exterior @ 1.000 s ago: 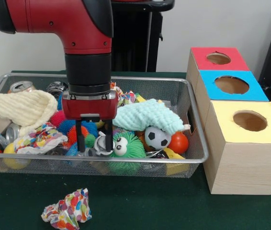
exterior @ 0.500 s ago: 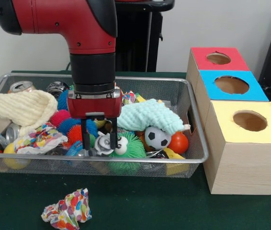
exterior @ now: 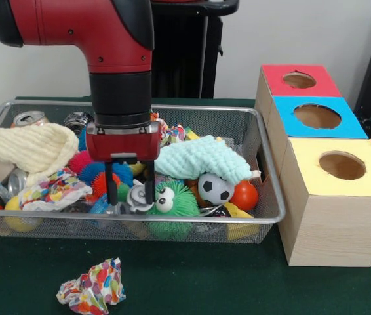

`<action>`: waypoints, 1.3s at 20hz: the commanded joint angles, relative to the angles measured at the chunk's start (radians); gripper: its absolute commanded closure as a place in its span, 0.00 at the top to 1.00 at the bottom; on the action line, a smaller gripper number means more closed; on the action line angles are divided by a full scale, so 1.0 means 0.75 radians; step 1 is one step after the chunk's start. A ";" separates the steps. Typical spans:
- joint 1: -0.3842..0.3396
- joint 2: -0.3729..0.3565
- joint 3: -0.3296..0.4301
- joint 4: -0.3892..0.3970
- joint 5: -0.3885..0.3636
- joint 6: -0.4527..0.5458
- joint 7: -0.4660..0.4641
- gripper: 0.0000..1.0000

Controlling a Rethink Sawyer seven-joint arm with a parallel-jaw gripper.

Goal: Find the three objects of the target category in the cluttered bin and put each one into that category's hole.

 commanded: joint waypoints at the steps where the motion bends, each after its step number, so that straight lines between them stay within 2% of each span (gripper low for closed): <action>1: -0.076 0.030 0.040 0.079 -0.020 -0.022 -0.111 1.00; 6: -0.097 0.036 0.061 0.082 -0.026 -0.014 -0.125 1.00; 26: -0.017 0.010 -0.022 0.049 -0.071 -0.020 -0.069 1.00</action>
